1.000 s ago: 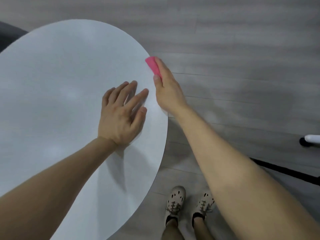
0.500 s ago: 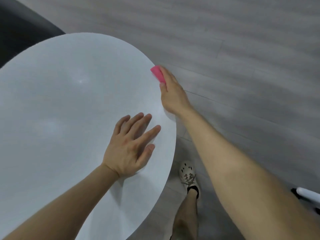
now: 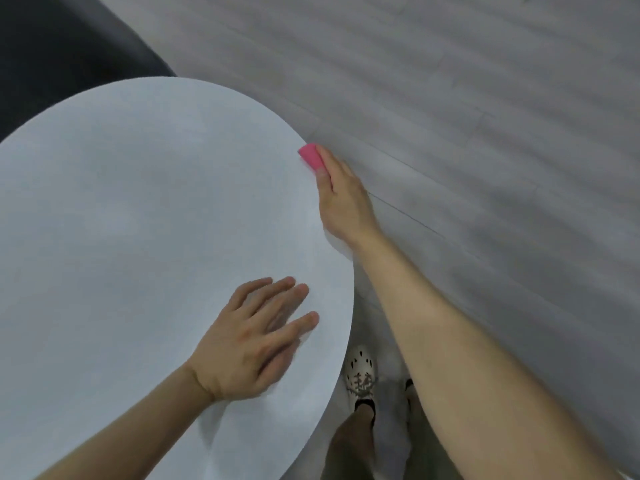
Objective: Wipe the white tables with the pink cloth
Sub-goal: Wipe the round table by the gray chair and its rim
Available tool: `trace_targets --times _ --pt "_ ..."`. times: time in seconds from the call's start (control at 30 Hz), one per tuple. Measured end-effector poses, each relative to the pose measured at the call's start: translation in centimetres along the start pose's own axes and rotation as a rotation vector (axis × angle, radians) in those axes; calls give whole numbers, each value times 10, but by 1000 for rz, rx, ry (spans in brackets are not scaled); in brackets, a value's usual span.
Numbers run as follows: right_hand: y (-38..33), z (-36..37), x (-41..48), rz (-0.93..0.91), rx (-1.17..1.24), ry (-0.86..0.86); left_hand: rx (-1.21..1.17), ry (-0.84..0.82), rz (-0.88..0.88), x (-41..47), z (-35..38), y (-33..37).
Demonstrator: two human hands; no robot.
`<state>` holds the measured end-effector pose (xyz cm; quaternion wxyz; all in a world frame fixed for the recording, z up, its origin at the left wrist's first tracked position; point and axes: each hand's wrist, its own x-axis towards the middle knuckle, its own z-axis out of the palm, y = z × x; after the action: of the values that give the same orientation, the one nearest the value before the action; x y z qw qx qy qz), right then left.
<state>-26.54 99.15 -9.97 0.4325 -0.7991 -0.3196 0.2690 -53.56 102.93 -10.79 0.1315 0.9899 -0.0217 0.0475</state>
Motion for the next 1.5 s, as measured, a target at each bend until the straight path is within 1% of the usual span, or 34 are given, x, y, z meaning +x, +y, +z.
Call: trace_targets --times 0.03,0.07,0.1,0.13,0.17,0.2,0.23,0.27,0.3,0.37,0.47,0.53,0.6,0.67,0.73,0.8,0.87,0.9,1.0,1.03,1.1,1.17,1.27,1.3,1.37,1.47,1.5 --pt "1 4 1 -14 -8 1 -19 18 -16 13 -6 -13" --pt "5 7 -8 -24 -2 8 -28 70 -85 30 -11 -29" --pt "10 8 -25 -19 22 13 -16 151 -217 49 -16 -49" --pt "15 7 -46 -5 49 12 13 236 -394 69 -22 -71" --pt "21 6 -69 7 78 7 47 282 -581 90 -28 -93" --pt "24 4 -89 17 95 -2 79 275 -750 109 -31 -112" --pt "25 1 -99 19 103 -17 109 241 -883 125 -31 -126" --pt "25 -2 -94 11 119 -41 143 200 -973 136 -29 -135" --pt "24 -3 -75 6 131 -65 169 166 -1023 143 -25 -139" --pt "16 -2 -10 -14 112 -119 185 149 -1037 148 -20 -140" --pt "-12 14 104 -119 54 -246 210 168 -1043 144 -20 -137" --pt "-25 24 141 -149 51 -306 212 161 -1058 146 -22 -138" --pt "-19 23 128 -160 74 -321 214 148 -1063 149 -24 -137" --pt "0 4 81 -140 130 -313 217 137 -1067 149 -26 -134" --pt "17 -17 30 -89 163 -337 224 134 -1059 147 -25 -135" --pt "22 -23 21 -34 166 -371 224 136 -1055 147 -23 -139" --pt "5 -13 58 4 177 -401 212 138 -1062 146 -21 -140" --pt "-7 -3 89 -24 155 -418 216 146 -1061 144 -21 -140" --pt "-48 40 192 -210 12 -529 225 167 -1033 141 -17 -141" --pt "-60 53 213 -236 -7 -556 226 173 -1031 140 -16 -142" --pt "-72 63 221 -285 -24 -563 229 177 -1026 138 -16 -141" --pt "-58 51 197 -333 -26 -535 225 192 -1017 137 -15 -141" --pt "-31 9 146 -275 -30 -547 196 221 -1014 137 -12 -140" --pt "-30 4 144 -271 -23 -560 190 233 -1011 137 -11 -141" --pt "-45 22 177 -285 -31 -604 188 244 -1003 137 -10 -142" --pt "-97 85 259 -354 -48 -757 176 238 -1016 139 -11 -141" --pt "-115 106 282 -349 -41 -806 166 233 -1017 140 -12 -140"
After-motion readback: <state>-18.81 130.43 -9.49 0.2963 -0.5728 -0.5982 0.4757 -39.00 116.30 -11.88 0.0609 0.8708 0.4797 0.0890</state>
